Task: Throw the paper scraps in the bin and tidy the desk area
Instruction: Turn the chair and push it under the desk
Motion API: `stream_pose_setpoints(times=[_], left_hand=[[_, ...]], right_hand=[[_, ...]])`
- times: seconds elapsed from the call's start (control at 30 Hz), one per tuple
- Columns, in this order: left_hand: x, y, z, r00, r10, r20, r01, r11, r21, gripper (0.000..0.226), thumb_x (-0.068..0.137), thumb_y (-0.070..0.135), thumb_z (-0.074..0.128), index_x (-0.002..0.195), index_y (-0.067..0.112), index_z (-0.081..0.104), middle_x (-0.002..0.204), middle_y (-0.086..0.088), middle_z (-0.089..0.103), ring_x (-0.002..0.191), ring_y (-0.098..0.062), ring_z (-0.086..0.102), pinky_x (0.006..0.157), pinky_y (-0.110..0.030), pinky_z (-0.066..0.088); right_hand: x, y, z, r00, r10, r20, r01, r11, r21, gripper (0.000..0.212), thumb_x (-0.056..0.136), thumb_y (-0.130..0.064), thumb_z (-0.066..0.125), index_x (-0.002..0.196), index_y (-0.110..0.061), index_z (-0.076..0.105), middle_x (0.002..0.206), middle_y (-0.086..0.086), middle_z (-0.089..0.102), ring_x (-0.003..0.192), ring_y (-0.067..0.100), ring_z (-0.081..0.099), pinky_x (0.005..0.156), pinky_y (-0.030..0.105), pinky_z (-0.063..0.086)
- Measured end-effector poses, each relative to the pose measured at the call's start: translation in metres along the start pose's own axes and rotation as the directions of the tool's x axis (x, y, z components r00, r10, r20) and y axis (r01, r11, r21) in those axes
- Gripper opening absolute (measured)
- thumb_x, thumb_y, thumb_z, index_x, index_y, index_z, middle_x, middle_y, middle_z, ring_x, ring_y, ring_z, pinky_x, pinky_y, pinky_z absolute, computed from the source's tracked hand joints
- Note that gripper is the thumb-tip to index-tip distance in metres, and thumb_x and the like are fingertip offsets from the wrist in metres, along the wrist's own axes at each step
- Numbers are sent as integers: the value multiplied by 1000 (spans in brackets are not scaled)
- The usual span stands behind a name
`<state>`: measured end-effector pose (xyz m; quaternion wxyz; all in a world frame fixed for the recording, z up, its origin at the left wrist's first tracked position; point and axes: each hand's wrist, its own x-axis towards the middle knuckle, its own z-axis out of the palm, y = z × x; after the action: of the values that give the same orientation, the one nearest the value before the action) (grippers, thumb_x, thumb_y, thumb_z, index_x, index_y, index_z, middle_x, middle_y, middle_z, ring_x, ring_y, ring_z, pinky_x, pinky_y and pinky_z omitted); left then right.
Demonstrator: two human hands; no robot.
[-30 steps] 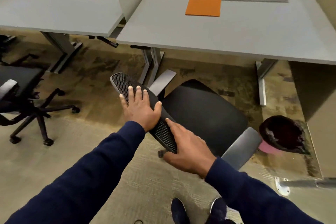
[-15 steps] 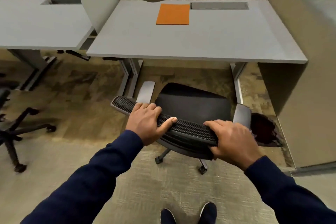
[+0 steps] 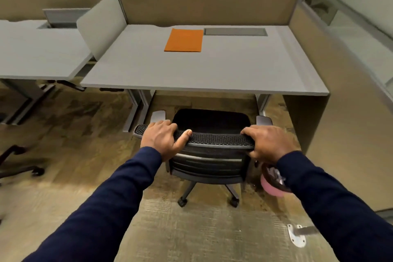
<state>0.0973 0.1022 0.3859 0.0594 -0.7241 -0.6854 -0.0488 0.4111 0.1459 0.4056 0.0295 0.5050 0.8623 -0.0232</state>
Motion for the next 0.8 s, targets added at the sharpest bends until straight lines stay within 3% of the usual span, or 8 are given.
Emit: stream_pose_setpoints(times=[0.13, 0.37, 0.6, 0.8], left_hand=[[31, 11, 1, 1000, -2, 25, 2, 1000, 16, 74, 90, 71, 9, 70, 17, 56, 67, 0, 47, 70, -27, 56, 67, -36, 33], [94, 10, 14, 1000, -5, 24, 5, 1000, 3, 68, 90, 69, 10, 71, 20, 52, 69, 2, 47, 69, -21, 44, 74, -37, 36], [163, -3, 27, 1000, 1, 17, -1, 1000, 7, 71, 89, 70, 10, 71, 19, 56, 70, 2, 50, 70, -20, 46, 72, -36, 32], [214, -15, 37, 1000, 1, 29, -1, 1000, -8, 73, 90, 70, 16, 78, 17, 65, 75, -2, 62, 75, -24, 58, 71, -36, 38]], right_hand=[[24, 20, 4, 999, 41, -9, -41, 999, 20, 42, 73, -40, 67, 113, -35, 60, 104, -8, 67, 94, 20, 64, 80, 35, 52], [81, 52, 2, 998, 68, 8, -68, 997, 31, 40, 74, -38, 67, 113, -34, 60, 105, -8, 66, 94, 20, 63, 80, 35, 51], [144, 78, -2, 995, 97, 34, -98, 994, 51, 44, 69, -37, 66, 114, -35, 61, 107, -8, 66, 97, 21, 64, 82, 35, 51], [187, 94, -2, 986, 168, 11, -168, 984, 65, 39, 68, -38, 69, 107, -38, 63, 97, -11, 68, 83, 18, 60, 66, 28, 38]])
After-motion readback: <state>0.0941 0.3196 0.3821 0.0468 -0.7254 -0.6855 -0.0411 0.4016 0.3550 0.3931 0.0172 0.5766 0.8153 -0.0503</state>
